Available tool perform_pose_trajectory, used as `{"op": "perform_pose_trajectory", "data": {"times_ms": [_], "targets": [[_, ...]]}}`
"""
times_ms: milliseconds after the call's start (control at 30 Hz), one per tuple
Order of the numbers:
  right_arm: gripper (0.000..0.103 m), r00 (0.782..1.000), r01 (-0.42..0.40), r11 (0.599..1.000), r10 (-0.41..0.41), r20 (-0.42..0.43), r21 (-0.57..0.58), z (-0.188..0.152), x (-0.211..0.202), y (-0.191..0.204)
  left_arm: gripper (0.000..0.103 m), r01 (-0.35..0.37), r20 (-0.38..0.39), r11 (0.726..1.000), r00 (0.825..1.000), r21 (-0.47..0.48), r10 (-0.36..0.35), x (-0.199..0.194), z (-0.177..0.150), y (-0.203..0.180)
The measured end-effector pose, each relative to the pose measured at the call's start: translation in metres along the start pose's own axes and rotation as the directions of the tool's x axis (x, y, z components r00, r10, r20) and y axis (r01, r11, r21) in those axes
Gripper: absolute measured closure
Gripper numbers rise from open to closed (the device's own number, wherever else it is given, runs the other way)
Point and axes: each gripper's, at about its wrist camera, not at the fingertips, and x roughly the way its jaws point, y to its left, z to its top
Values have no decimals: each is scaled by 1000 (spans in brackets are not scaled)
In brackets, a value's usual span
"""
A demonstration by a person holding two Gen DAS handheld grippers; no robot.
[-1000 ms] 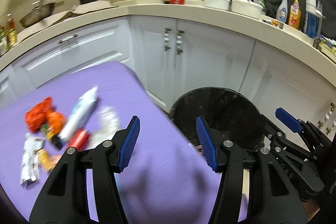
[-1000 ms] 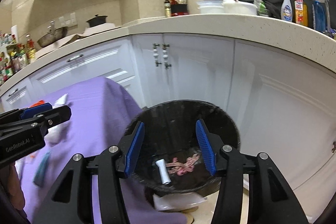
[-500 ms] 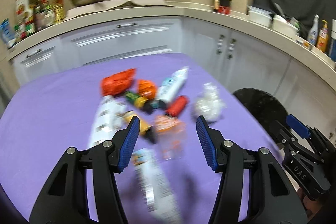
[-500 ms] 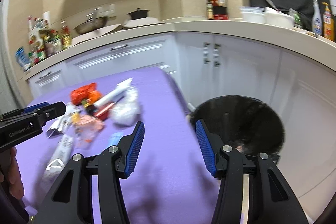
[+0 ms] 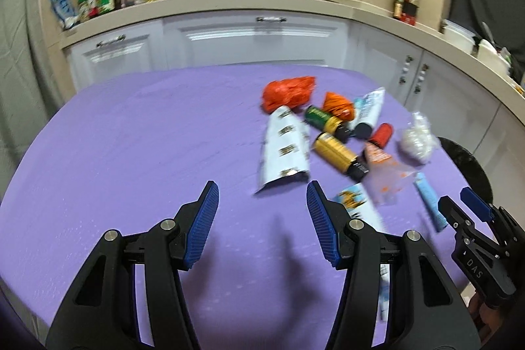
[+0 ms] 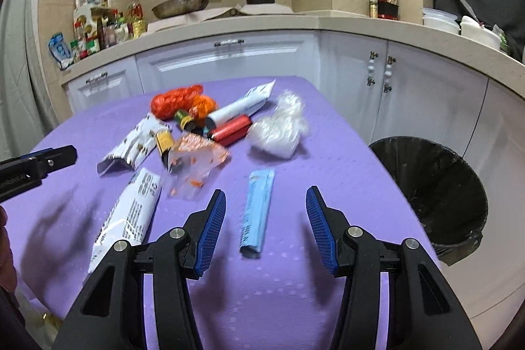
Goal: Collect trash
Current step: 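Grasp the milk powder sachet with the left tool while the right tool grasps the blue tube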
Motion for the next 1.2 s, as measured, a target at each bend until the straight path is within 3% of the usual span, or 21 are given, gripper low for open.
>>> {"op": "perform_pose_trajectory", "data": {"times_ms": [400, 1200], "targets": [[86, 998, 1, 1000, -2, -59, -25, -8, 16, 6, 49, 22, -26, 1000, 999, -12, -23, 7, -11, 2], [88, 1000, 29, 998, -30, 11, 49, -7, -22, -43, 42, 136, -54, 984, 990, 114, -130, 1, -24, -92]]}}
